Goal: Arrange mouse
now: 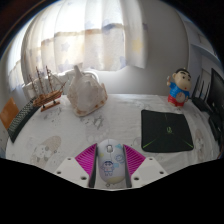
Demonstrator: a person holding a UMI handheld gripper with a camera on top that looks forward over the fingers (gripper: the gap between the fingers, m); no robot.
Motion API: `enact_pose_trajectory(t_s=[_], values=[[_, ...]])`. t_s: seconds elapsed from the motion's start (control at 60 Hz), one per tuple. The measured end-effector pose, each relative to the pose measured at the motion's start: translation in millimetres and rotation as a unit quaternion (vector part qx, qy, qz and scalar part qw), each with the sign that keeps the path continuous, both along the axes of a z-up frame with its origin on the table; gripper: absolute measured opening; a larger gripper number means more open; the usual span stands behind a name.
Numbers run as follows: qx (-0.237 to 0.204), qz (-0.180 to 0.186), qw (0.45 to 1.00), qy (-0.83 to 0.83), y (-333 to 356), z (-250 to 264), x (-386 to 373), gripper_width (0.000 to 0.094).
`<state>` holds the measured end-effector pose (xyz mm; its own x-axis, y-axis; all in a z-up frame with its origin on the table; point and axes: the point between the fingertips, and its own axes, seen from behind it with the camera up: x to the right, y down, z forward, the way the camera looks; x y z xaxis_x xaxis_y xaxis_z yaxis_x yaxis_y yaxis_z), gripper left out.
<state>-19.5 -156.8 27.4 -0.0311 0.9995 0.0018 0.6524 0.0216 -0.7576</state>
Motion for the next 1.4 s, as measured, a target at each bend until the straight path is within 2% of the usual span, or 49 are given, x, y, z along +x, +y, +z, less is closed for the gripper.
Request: enact_pose_trajectory(t_s=[0.15, 0.267, 0.35, 0.483, 0.6, 0.667, 0.717, 0.75, 0.783, 0.8, 0.833, 1.0, 1.133, 1.267, 1.4], values=[[0.005, -0.013, 0.999, 0.038, 50, 75, -39, 0.0410], [0.008, -0.033, 0.999, 0.039, 111, 96, -74, 0.0407], [0.027, -0.043, 0.998, 0.024, 163, 82, -96, 0.0407], [0.012, -0.069, 0.997, -0.023, 223, 25, -116, 0.0408], [0.006, -0.077, 0.995, -0.058, 248, -28, -122, 0.0413], [-0.007, -0.080, 0.994, -0.076, 251, -49, -120, 0.0451], [-0.006, -0.067, 0.996, -0.064, 248, -45, -123, 0.0552], [-0.002, -0.059, 0.996, -0.062, 247, -43, -123, 0.0679], [0.005, -0.055, 0.997, -0.062, 248, -38, -121, 0.0836], [0.007, -0.050, 0.997, -0.060, 247, -35, -121, 0.0866], [0.009, -0.047, 0.997, -0.058, 247, -24, -116, 0.0834], [-0.004, -0.035, 0.998, -0.053, 236, 51, -58, 0.0856], [0.001, -0.023, 0.999, -0.048, 227, 112, 10, 0.0852], [-0.001, -0.021, 0.998, -0.054, 221, 139, 65, 0.0852], [-0.003, -0.012, 0.998, -0.055, 214, 148, 89, 0.0850]])
